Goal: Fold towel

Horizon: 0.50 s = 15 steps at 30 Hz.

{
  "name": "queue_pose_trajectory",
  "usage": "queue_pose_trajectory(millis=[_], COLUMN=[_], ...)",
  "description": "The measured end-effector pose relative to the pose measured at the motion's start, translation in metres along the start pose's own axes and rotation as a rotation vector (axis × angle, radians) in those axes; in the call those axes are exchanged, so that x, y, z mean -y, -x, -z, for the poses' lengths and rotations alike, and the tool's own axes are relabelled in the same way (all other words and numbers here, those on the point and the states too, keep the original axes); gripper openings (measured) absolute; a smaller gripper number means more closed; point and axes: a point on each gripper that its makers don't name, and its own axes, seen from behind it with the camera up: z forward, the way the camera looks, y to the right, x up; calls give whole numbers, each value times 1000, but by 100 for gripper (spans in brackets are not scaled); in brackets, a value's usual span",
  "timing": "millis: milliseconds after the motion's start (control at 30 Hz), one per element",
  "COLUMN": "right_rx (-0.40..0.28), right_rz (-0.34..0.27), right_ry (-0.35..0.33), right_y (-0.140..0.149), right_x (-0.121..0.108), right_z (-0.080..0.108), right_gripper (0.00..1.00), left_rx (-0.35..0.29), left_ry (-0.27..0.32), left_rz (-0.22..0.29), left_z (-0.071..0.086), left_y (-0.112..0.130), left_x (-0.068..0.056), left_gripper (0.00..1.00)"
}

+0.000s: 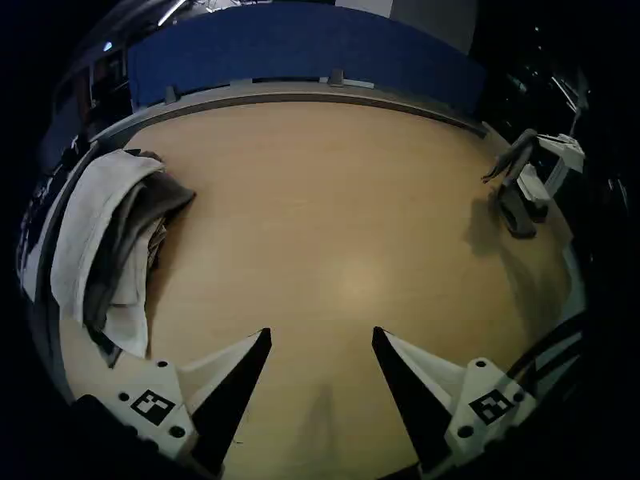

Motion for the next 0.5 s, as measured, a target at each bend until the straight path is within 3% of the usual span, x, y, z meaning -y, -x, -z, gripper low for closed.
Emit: queue_pose_trajectory(millis=[500], right_rx=[37], right_rz=[17], right_ry=[84], right_y=[10], right_x=[-86], right_z=[-11], right_gripper=[5], left_rx=[5], left_ry=[-9], left_rz=[0], left_z=[-8], left_y=[-3], left_x=[-7], left_gripper=[94])
